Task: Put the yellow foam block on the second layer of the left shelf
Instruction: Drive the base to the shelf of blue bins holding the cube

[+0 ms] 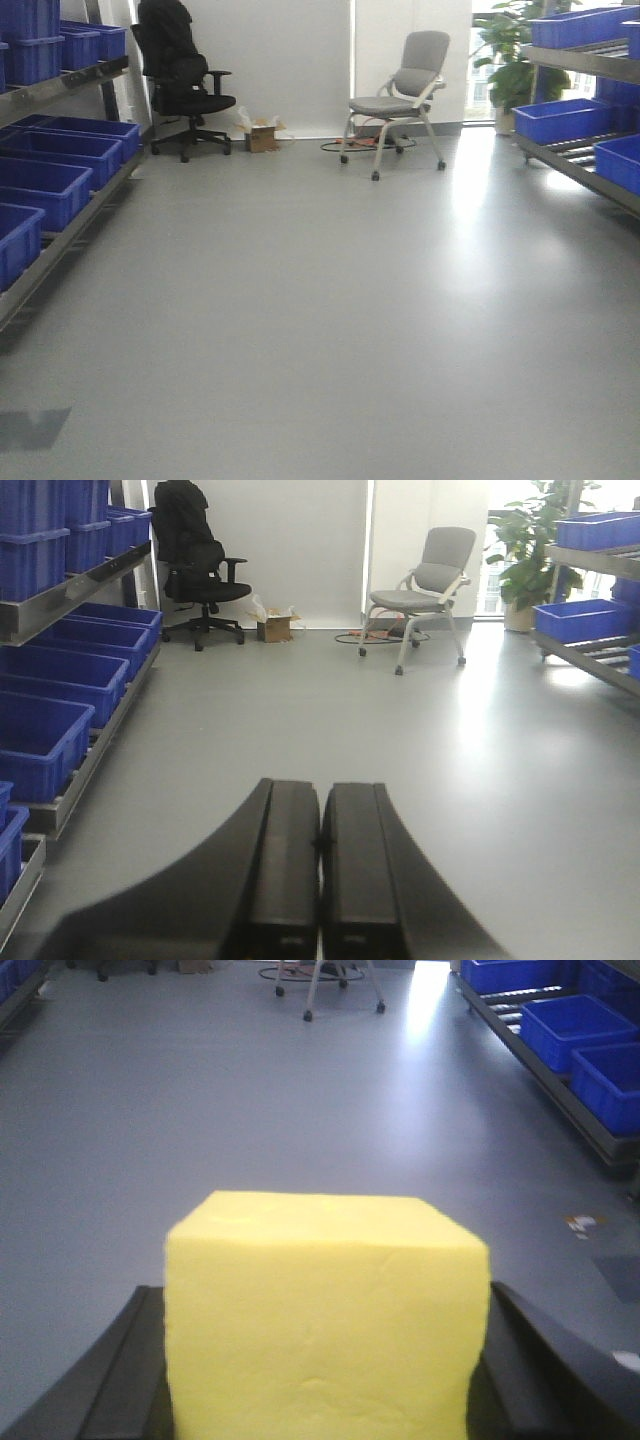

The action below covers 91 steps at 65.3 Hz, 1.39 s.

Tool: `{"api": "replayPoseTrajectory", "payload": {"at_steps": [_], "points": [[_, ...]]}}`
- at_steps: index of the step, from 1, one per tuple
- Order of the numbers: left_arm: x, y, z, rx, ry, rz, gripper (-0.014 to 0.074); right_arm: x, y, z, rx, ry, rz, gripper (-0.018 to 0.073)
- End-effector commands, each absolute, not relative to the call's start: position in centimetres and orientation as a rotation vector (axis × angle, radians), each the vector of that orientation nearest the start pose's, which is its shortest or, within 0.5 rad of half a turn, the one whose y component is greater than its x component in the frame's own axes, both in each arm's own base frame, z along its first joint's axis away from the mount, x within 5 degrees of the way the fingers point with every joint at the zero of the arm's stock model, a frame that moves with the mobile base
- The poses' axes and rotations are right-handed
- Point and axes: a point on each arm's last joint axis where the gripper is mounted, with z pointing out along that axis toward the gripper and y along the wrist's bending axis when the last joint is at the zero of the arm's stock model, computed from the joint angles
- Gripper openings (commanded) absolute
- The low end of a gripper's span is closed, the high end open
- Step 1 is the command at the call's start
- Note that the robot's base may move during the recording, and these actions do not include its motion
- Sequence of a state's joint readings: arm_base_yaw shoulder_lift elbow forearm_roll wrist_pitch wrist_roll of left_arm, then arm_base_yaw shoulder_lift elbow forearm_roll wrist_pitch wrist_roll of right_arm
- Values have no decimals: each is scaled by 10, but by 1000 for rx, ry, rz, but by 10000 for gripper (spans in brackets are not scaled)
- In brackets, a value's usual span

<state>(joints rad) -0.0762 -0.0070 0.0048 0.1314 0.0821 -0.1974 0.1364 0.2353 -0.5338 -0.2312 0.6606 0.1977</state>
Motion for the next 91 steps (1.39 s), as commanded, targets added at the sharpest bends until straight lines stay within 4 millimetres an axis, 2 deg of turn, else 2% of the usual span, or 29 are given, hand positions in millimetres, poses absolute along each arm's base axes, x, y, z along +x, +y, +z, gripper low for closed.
{"api": "replayPoseTrajectory", "payload": {"at_steps": [1, 91], "points": [[57, -5, 203, 6, 1516, -124, 136, 49, -6, 332, -30, 1738, -35, 308], [57, -5, 203, 6, 1516, -124, 136, 49, -6, 332, -30, 1738, -35, 308]]}}
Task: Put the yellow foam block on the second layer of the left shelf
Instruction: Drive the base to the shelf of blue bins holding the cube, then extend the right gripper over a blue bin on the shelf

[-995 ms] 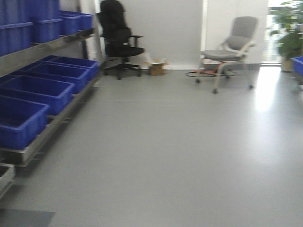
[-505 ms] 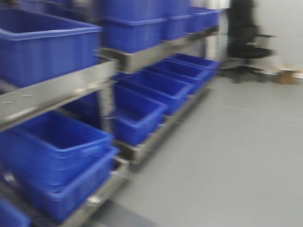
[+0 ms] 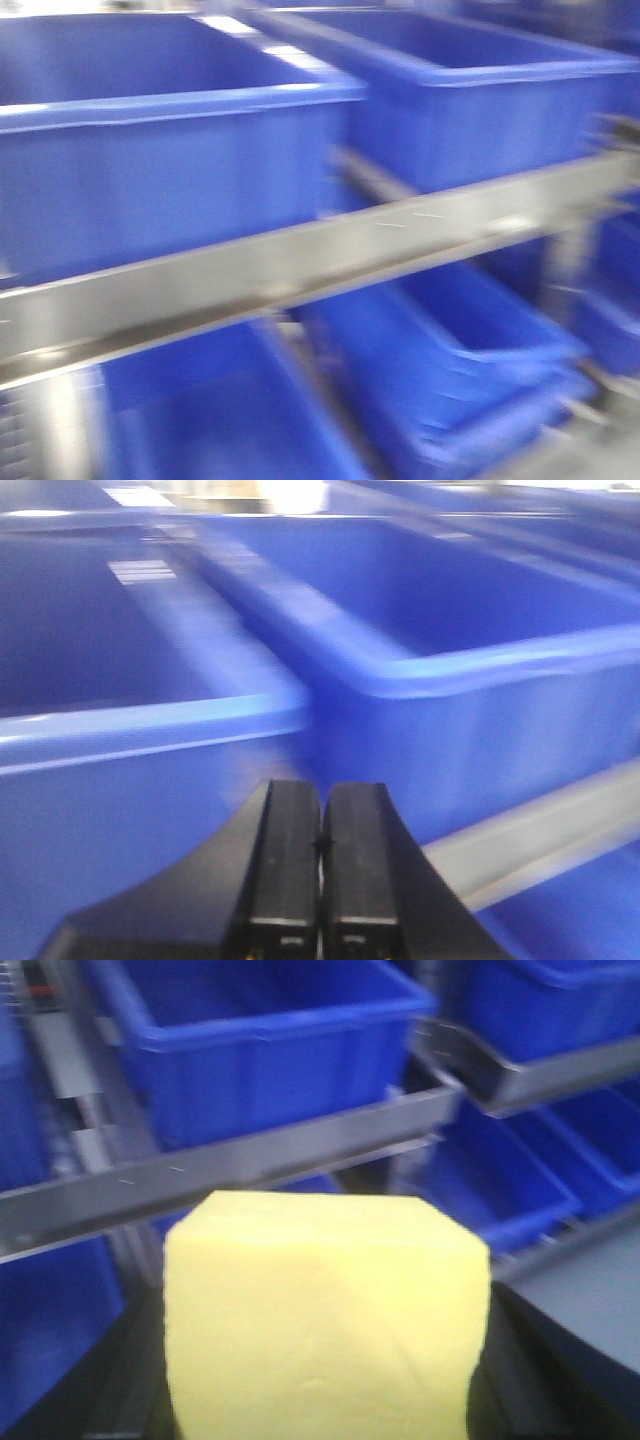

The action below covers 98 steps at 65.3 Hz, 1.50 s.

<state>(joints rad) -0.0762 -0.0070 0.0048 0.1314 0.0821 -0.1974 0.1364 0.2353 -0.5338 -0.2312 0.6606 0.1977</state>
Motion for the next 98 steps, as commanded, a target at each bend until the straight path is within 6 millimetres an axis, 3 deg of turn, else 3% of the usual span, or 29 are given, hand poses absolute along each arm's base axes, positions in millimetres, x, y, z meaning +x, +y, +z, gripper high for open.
{"api": "replayPoseTrajectory", "payload": {"at_steps": [1, 98], "points": [[57, -5, 203, 6, 1516, -124, 136, 49, -6, 332, -30, 1738, -35, 308], [57, -5, 203, 6, 1516, -124, 136, 49, -6, 332, -30, 1738, -36, 308]]}}
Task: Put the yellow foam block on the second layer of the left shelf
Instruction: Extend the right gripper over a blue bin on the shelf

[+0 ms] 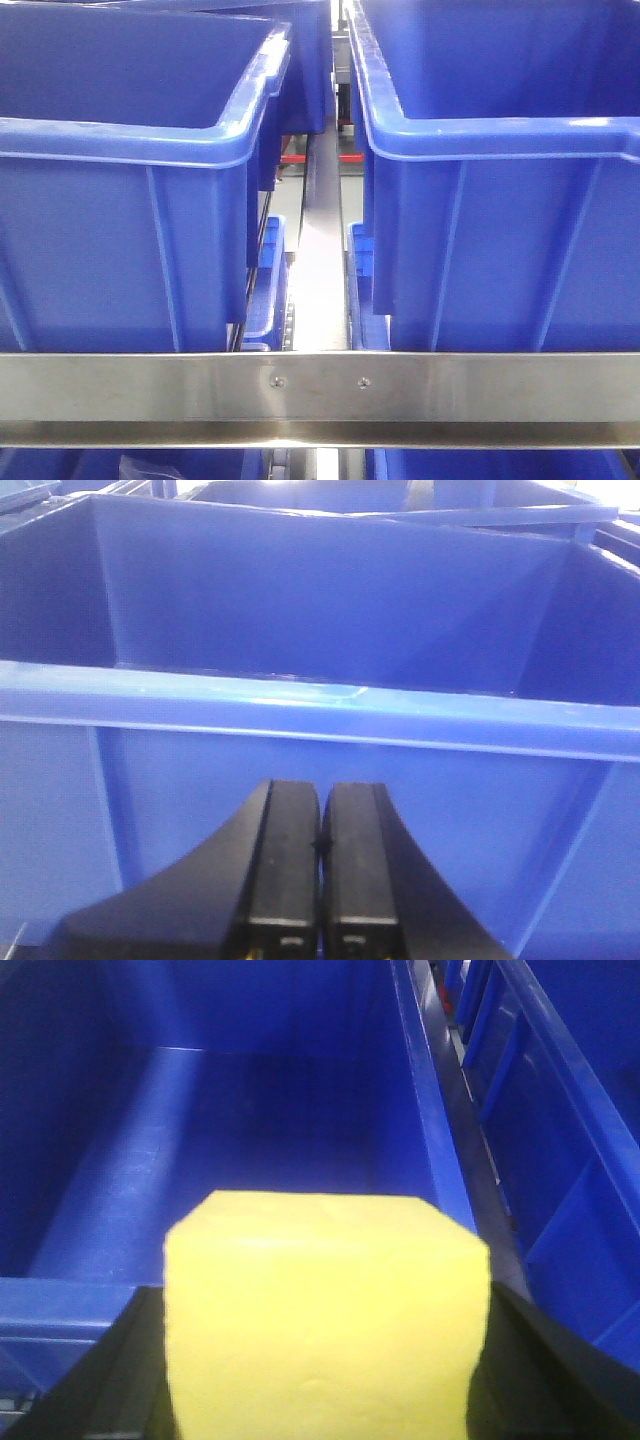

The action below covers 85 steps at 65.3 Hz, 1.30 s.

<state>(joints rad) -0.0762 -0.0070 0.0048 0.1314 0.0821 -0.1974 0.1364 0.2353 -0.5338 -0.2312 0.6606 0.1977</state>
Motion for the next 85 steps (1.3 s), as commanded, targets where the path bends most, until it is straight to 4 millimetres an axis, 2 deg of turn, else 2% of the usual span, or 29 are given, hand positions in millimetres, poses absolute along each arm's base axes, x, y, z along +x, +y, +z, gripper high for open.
{"api": "replayPoseTrajectory", "payload": {"at_steps": [1, 21, 26, 29, 36, 46, 58, 62, 65, 73, 85], "points": [[57, -5, 203, 6, 1516, -124, 136, 49, -6, 332, -30, 1738, -36, 308], [57, -5, 203, 6, 1516, -124, 136, 49, -5, 335, -25, 1722, -18, 308], [57, -5, 203, 6, 1516, -124, 136, 51, -4, 345, -23, 1709, -8, 308], [57, -5, 203, 6, 1516, -124, 136, 55, -4, 359, -20, 1698, -1, 308], [57, -5, 203, 6, 1516, -124, 136, 74, -1, 387, -16, 1722, 3, 308], [57, -5, 203, 6, 1516, -124, 136, 125, 11, 415, -30, 1828, 59, 308], [57, -5, 203, 6, 1516, -124, 136, 200, 38, 414, -143, 1996, 80, 308], [57, -5, 203, 6, 1516, -124, 136, 233, 46, 406, -156, 2039, 76, 308], [57, -5, 203, 6, 1516, -124, 136, 249, 50, 400, -161, 2064, 72, 308], [57, -5, 203, 6, 1516, -124, 136, 304, 63, 368, -178, 2180, 56, 308], [57, -5, 203, 6, 1516, -124, 136, 363, 76, 317, -199, 2325, 31, 308]]}}
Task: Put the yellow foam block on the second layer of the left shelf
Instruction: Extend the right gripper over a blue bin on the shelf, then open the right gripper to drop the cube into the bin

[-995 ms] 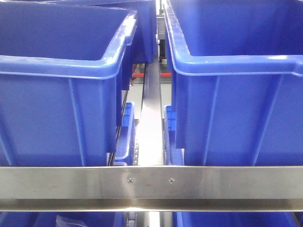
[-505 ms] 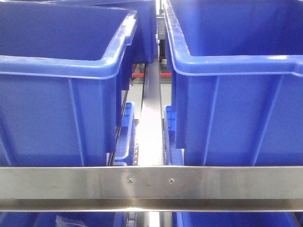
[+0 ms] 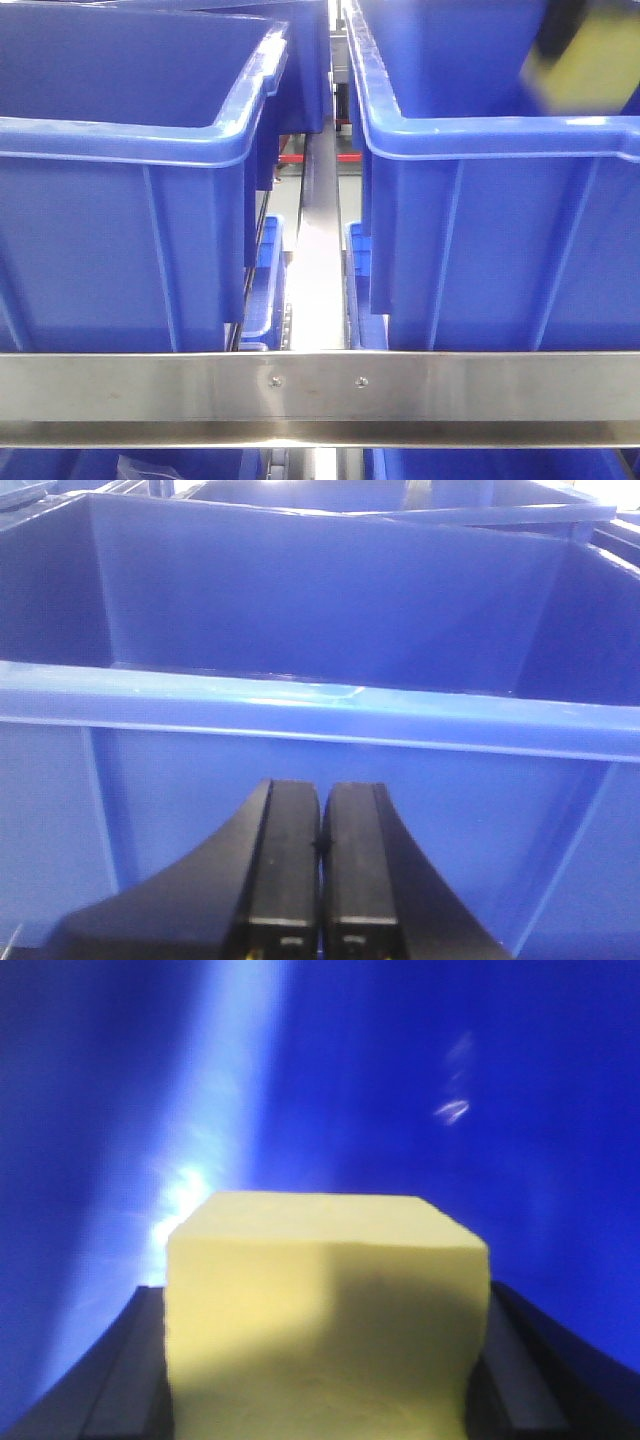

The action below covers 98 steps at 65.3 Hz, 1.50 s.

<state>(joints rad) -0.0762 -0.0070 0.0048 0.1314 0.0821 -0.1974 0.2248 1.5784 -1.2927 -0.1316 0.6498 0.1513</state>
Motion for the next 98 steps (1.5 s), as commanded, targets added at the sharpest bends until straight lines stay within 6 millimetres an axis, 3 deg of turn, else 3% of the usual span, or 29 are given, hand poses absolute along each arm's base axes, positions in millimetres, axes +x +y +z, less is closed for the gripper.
{"api": "replayPoseTrajectory", "payload": {"at_steps": [1, 12, 24, 29, 37, 47, 61, 73, 82, 98], "points": [[57, -5, 203, 6, 1516, -124, 136, 367, 77, 313, -200, 2337, 29, 308], [57, -5, 203, 6, 1516, -124, 136, 394, 83, 274, -211, 2452, 6, 308], [57, -5, 203, 6, 1516, -124, 136, 398, 84, 270, -212, 2466, 2, 315], [57, -5, 203, 6, 1516, -124, 136, 398, 83, 271, -212, 2468, 1, 394], [57, -5, 203, 6, 1516, -124, 136, 397, 83, 270, -212, 2480, -2, 650], [57, -5, 203, 6, 1516, -124, 136, 396, 83, 271, -212, 2478, -3, 624], [57, -5, 203, 6, 1516, -124, 136, 387, 80, 297, -210, 2411, -4, 623], [57, -5, 203, 6, 1516, -124, 136, 359, 73, 345, -198, 2311, -5, 619], [57, -5, 203, 6, 1516, -124, 136, 328, 66, 366, -179, 2271, 16, 507], [57, -5, 203, 6, 1516, -124, 136, 258, 51, 366, -178, 2188, 43, 119]]}}
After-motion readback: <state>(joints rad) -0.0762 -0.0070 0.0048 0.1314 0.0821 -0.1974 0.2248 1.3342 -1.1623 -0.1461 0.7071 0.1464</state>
